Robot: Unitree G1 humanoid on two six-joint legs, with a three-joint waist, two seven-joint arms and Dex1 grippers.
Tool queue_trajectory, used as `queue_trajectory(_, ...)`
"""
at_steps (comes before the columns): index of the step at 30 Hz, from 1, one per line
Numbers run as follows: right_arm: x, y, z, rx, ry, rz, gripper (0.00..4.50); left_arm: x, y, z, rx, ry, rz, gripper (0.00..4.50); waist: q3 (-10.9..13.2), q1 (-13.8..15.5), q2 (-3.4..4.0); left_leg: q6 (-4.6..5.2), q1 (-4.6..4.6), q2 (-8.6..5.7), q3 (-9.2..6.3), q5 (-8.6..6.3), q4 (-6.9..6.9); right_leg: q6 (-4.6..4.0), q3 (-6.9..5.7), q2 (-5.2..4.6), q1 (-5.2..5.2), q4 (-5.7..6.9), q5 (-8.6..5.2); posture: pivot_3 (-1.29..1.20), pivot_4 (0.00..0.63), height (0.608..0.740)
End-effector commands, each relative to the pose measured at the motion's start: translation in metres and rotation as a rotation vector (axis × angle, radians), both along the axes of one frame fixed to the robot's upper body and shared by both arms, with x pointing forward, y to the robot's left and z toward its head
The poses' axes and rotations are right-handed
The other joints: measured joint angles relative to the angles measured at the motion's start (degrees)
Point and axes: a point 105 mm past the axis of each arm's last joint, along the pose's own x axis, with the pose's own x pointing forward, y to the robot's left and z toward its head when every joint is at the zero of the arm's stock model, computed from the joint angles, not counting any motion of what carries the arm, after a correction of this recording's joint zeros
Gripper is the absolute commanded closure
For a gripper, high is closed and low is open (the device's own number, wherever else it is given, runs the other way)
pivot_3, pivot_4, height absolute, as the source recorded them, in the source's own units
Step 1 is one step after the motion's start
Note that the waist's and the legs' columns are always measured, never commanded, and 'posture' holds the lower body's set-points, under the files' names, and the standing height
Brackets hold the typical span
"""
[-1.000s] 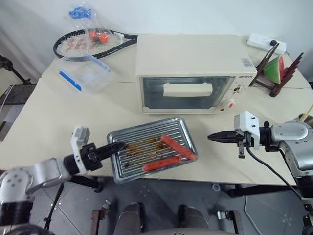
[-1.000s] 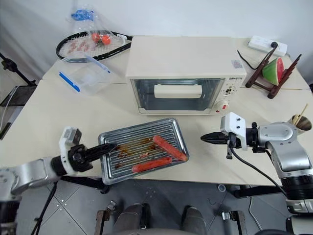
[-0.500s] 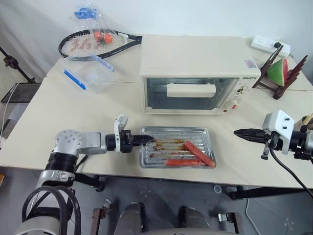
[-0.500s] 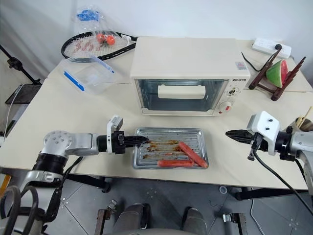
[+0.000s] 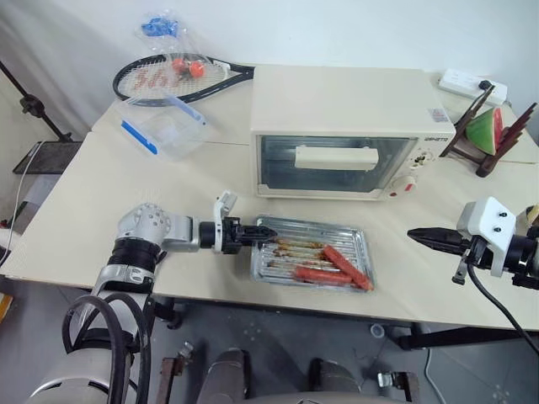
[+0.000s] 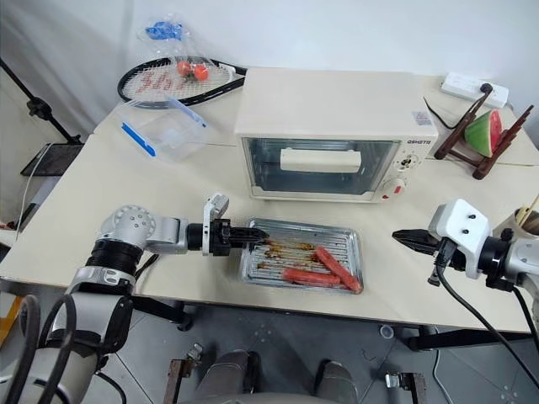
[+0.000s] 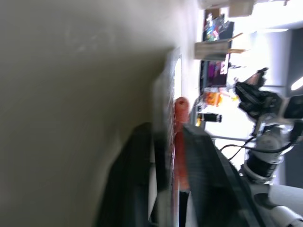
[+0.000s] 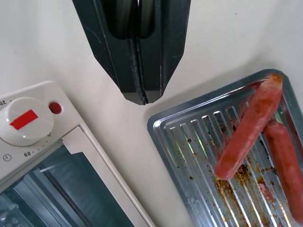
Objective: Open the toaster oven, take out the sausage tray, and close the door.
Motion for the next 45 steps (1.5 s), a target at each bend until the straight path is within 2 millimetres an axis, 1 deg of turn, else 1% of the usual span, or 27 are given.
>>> queue_trajectory(1, -0.001, 0.003, 0.014, -0.004, -0.056, 0.009, 4.5, -0.006, -0.004, -0.013, 0.002, 0.06, -0.024, 2.16, 0.0, 0.0, 0.0, 0.0, 0.0, 0.0, 0.0, 0.0, 0.0, 0.0, 0.0, 0.0, 0.0, 0.0, 0.0, 0.0, 0.15, 0.74)
queue_trajectory(5, 0.0, 0.004, 0.014, -0.002, -0.057, 0.012, 4.5, -0.003, 0.001, -0.013, 0.016, 0.047, -0.004, 1.04, 0.0, 0.0, 0.0, 0.01, 0.0, 0.0, -0.01, 0.0, 0.02, 0.0, -0.01, 0.0, 0.0, 0.01, 0.0, 0.0, 0.15, 0.74)
queue_trajectory(8, 0.001, 0.005, 0.014, -0.002, -0.055, 0.02, 4.5, 0.002, 0.015, -0.005, 0.029, 0.011, 0.029, 0.2, 0.0, -0.1, -0.01, 0.01, 0.0, 0.01, -0.01, 0.0, 0.02, 0.0, -0.02, 0.0, 0.01, 0.02, 0.0, 0.0, 0.15, 0.74)
queue_trajectory(9, 0.002, 0.005, 0.015, -0.003, -0.055, 0.022, 4.5, 0.003, 0.019, -0.003, 0.038, -0.002, 0.033, 0.04, 0.0, -0.3, -0.01, 0.01, 0.01, 0.01, -0.01, 0.0, 0.02, 0.0, -0.02, 0.0, 0.01, 0.03, 0.0, 0.0, 0.15, 0.74)
queue_trajectory(12, 0.003, 0.005, 0.014, -0.007, -0.046, 0.03, 4.5, 0.002, 0.036, 0.0, 0.126, -0.072, 0.034, 0.04, 0.0, -1.2, -0.04, 0.0, 0.04, 0.04, -0.01, 0.0, -0.01, 0.01, -0.04, 0.0, 0.0, 0.05, -0.01, 0.0, 0.15, 0.74)
queue_trajectory(17, 0.007, 0.005, 0.011, -0.007, -0.024, 0.05, 4.5, 0.002, 0.068, 0.022, 0.233, -0.199, 0.062, 0.04, 0.0, -2.9, -0.09, -0.02, 0.04, 0.06, 0.03, 0.01, -0.16, 0.05, -0.04, 0.01, -0.15, 0.12, -0.05, 0.0, 0.15, 0.74)
queue_trajectory(21, 0.01, 0.005, 0.006, 0.001, 0.004, 0.067, 4.5, 0.001, 0.088, 0.035, 0.293, -0.303, 0.074, 0.04, 0.0, -3.1, -0.11, -0.03, 0.0, 0.08, 0.18, 0.01, -0.24, 0.05, 0.0, 0.01, -0.35, 0.19, -0.06, 0.0, 0.15, 0.74)
queue_trajectory(24, 0.004, 0.009, 0.0, 0.018, 0.067, 0.122, 3.89, -0.003, 0.1, 0.048, 0.305, -0.445, 0.065, 0.0, 0.1, -2.9, -0.12, -0.05, -0.05, 0.1, 0.32, -0.04, -0.23, 0.05, 0.07, 0.0, -0.49, 0.22, -0.06, 0.0, 0.15, 0.74)
queue_trajectory(25, 0.002, 0.011, -0.001, 0.032, 0.086, 0.14, 3.64, -0.004, 0.104, 0.054, 0.293, -0.527, 0.068, 0.0, 0.1, -2.8, -0.16, -0.05, -0.12, 0.1, 0.33, -0.04, -0.21, 0.05, 0.08, 0.0, -0.55, 0.24, -0.06, 0.0, 0.15, 0.74)
queue_trajectory(27, 0.001, 0.011, 0.001, 0.059, 0.104, 0.164, 2.98, -0.003, 0.112, 0.072, 0.201, -0.716, 0.117, 0.0, 0.1, -2.8, -0.17, -0.05, -0.16, 0.11, 0.38, -0.06, -0.2, 0.05, 0.1, 0.0, -0.62, 0.25, -0.06, 0.0, 0.15, 0.74)
queue_trajectory(28, 0.001, 0.009, 0.001, 0.064, 0.107, 0.171, 2.67, -0.007, 0.115, 0.075, 0.195, -0.777, 0.103, 0.0, 0.1, -2.8, -0.21, -0.05, -0.15, 0.13, 0.42, -0.08, -0.16, 0.05, 0.1, 0.0, -0.62, 0.27, -0.06, 0.0, 0.15, 0.74)
queue_trajectory(29, 0.002, 0.005, 0.001, 0.061, 0.115, 0.172, 2.38, -0.009, 0.116, 0.09, 0.093, -0.923, 0.125, 0.0, 0.1, -2.8, -0.22, -0.05, -0.17, 0.15, 0.43, -0.08, -0.13, 0.05, 0.09, 0.0, -0.64, 0.28, -0.06, 0.0, 0.15, 0.74)
queue_trajectory(30, 0.001, 0.002, 0.0, 0.054, 0.129, 0.177, 2.03, -0.013, 0.121, 0.093, 0.085, -1.058, 0.111, 0.0, 0.1, -2.8, -0.22, -0.05, -0.17, 0.16, 0.46, -0.08, -0.12, 0.05, 0.09, 0.0, -0.64, 0.28, -0.06, 0.0, 0.15, 0.74)
queue_trajectory(32, 0.002, -0.003, -0.001, 0.046, 0.142, 0.181, 1.42, -0.018, 0.129, 0.09, 0.115, -1.212, 0.081, 0.0, 0.1, -2.9, -0.22, -0.04, -0.17, 0.19, 0.58, -0.1, -0.1, 0.05, 0.11, 0.0, -0.67, 0.26, -0.06, 0.0, 0.15, 0.74)
queue_trajectory(35, 0.01, -0.01, -0.002, 0.04, 0.127, 0.152, 0.47, -0.02, 0.135, 0.071, 0.225, -1.227, -0.006, 0.0, 0.1, -3.0, -0.23, -0.07, -0.11, 0.27, 0.77, -0.17, -0.13, 0.04, 0.1, 0.0, -0.76, 0.28, -0.06, 0.0, 0.15, 0.74)
queue_trajectory(36, 0.012, -0.013, -0.004, 0.04, 0.126, 0.141, 0.04, -0.021, 0.137, 0.065, 0.264, -1.275, -0.04, 0.0, 0.1, -3.0, -0.23, -0.07, -0.11, 0.27, 0.78, -0.17, -0.12, 0.04, 0.1, 0.0, -0.77, 0.29, -0.06, 0.0, 0.15, 0.74)
queue_trajectory(38, 0.014, -0.016, -0.006, 0.04, 0.126, 0.132, 0.04, -0.022, 0.139, 0.059, 0.302, -1.341, -0.083, 0.0, 0.1, -2.9, -0.22, -0.05, -0.11, 0.27, 0.82, -0.2, -0.11, 0.05, 0.1, 0.0, -0.77, 0.28, -0.06, 0.0, 0.15, 0.74)
queue_trajectory(40, 0.011, -0.021, -0.01, 0.041, 0.145, 0.131, 0.04, -0.024, 0.147, 0.043, 0.355, -1.341, -0.17, 0.0, 0.1, -2.9, -0.22, -0.04, -0.1, 0.3, 0.87, -0.28, -0.09, 0.05, 0.1, 0.0, -0.8, 0.29, -0.06, 0.0, 0.15, 0.74)
queue_trajectory(41, 0.008, -0.023, -0.012, 0.033, 0.149, 0.135, 0.04, -0.021, 0.153, 0.036, 0.389, -1.326, -0.169, 0.0, 0.1, -2.9, -0.22, -0.03, -0.1, 0.3, 0.91, -0.28, -0.1, 0.04, 0.08, 0.0, -0.81, 0.28, -0.06, 0.0, 0.15, 0.74)
queue_trajectory(42, 0.007, -0.025, -0.015, 0.013, 0.136, 0.138, 0.04, -0.019, 0.158, 0.033, 0.397, -1.314, -0.161, 0.0, 0.1, -3.0, -0.22, -0.03, -0.1, 0.31, 0.95, -0.28, -0.1, 0.05, 0.08, 0.0, -0.84, 0.28, -0.06, 0.0, 0.15, 0.74)
queue_trajectory(45, 0.005, -0.032, -0.025, -0.05, 0.115, 0.135, 0.04, -0.012, 0.161, 0.034, 0.374, -1.309, -0.138, 0.0, 0.1, -3.0, -0.23, 0.0, -0.11, 0.34, 0.99, -0.3, -0.07, 0.05, 0.05, 0.0, -0.85, 0.3, -0.06, 0.0, 0.15, 0.74)
